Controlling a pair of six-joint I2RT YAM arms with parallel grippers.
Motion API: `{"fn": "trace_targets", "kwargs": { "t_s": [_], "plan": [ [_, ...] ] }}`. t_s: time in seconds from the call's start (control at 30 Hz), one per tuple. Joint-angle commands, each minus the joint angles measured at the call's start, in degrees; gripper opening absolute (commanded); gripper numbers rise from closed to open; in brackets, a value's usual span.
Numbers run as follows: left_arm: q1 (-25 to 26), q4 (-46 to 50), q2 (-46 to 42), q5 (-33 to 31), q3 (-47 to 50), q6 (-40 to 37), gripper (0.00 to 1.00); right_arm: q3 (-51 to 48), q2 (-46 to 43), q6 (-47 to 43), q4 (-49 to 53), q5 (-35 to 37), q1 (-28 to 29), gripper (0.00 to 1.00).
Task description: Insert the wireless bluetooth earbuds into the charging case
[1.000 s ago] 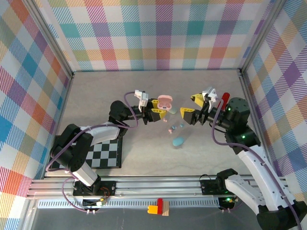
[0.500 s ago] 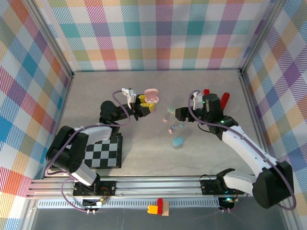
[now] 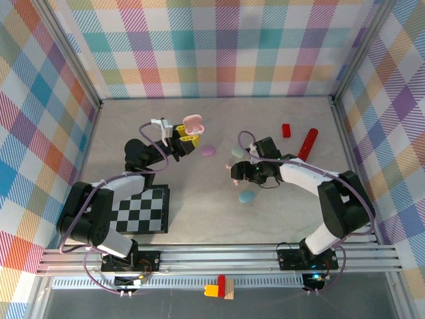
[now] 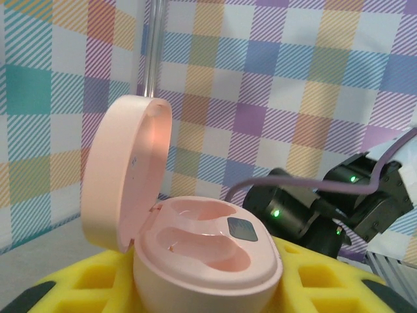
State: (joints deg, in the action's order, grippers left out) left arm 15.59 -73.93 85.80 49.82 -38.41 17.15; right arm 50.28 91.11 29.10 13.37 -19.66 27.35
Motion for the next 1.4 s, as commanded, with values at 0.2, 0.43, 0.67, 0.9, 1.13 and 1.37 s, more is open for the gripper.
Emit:
{"fn": "trace_targets", "kwargs": {
  "t_s": [0.2, 0.43, 0.67, 0.9, 1.13, 1.37],
  "plan": [
    [-0.5, -3.0, -2.3, 0.5, 0.7, 0.5, 0.38, 2.0, 5.4, 3.8, -2.7, -3.4, 0.5, 0.67],
    [-0.5, -3.0, -3.0, 1.1, 0.9, 1.0, 0.38, 5.0, 7.9, 1.1, -0.6, -1.3, 0.4, 0.67],
    [-0.3, -3.0, -3.6, 1.6, 1.1, 1.2, 0.38, 10.5, 12.7, -1.8, 1.2, -1.5, 0.3, 0.67],
    [-0.3, -2.8, -3.8, 1.9, 1.1, 1.5, 0.38, 12.9, 15.2, -5.8, 3.9, -2.6, 0.1, 0.68],
    [-0.2, -3.0, -3.2, 2.2, 0.9, 1.7, 0.38, 10.8, 13.8, -10.3, 6.1, -4.6, 0.1, 0.69],
    [-0.1, -2.9, -2.6, 2.3, 0.4, 1.9, 0.38, 10.6, 13.6, -11.8, 6.3, -6.0, 0.2, 0.69]
  ]
}}
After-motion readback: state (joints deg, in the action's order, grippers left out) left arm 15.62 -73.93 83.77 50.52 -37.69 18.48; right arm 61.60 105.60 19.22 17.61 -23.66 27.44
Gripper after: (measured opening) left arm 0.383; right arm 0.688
